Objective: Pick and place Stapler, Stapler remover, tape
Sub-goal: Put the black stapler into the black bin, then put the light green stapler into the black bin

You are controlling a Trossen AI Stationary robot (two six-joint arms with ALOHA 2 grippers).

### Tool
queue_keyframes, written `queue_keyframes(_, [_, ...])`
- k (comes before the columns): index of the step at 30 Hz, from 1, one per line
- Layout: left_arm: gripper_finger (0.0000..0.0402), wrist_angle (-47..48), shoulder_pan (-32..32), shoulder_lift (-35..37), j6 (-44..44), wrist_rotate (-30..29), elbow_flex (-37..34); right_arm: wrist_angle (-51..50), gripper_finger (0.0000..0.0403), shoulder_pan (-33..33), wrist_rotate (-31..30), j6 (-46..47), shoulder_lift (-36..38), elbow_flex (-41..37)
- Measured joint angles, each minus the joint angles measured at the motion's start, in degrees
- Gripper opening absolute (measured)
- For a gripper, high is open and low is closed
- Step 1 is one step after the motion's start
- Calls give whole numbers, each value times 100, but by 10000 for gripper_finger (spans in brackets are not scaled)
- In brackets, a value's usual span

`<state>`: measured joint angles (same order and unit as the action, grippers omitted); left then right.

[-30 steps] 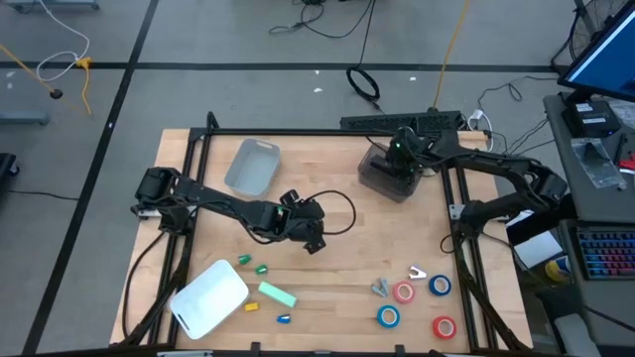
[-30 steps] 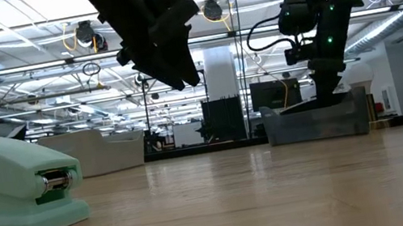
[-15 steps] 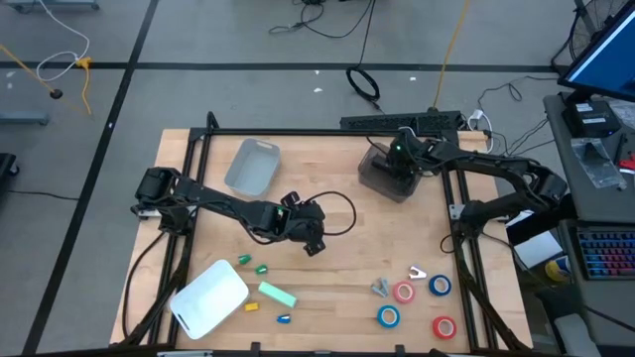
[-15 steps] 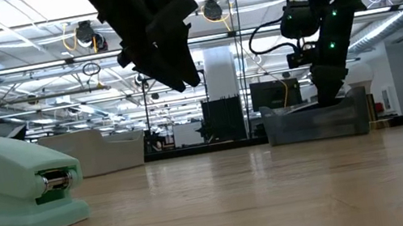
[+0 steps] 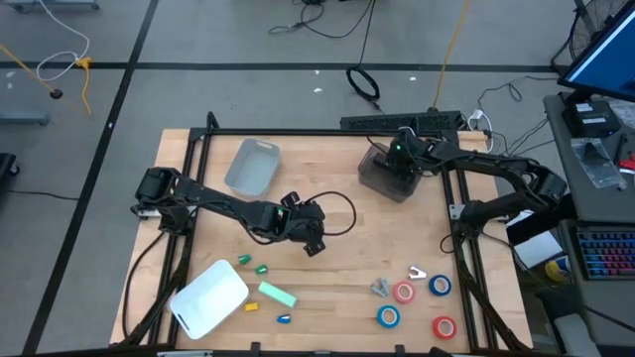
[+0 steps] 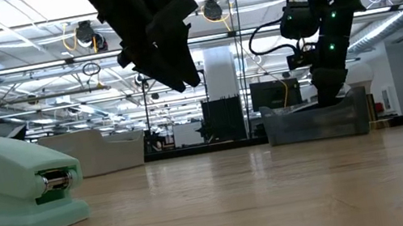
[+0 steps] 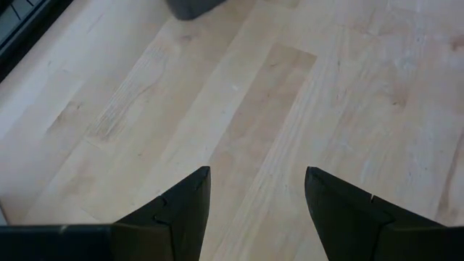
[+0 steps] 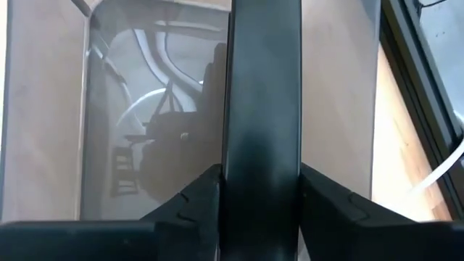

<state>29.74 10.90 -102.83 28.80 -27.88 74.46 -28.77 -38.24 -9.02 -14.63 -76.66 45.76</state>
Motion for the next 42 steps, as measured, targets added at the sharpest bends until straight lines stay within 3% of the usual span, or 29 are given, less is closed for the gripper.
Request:
queue_keyframes(6, [223,0,0,-2,0,0,0,37,162,0,9,-32,0,0])
queue_keyframes(17, [223,0,0,-2,-2,0,0,104,152,0,7,-105,28,0])
queue_keyframes(26, [223,11,0,-2,-4,-1,0,-9,152,456,49,351,1054,208])
queue_keyframes(28, [223,15,0,-2,-5,-2,0,-35,152,624,317,494,1452,226])
queue_keyframes(34, [223,15,0,-2,-4,-2,0,-21,152,1116,1917,1260,2567,229])
queue_keyframes(42, [223,12,9,-2,0,35,-2,-485,153,1616,2280,2056,3627,227])
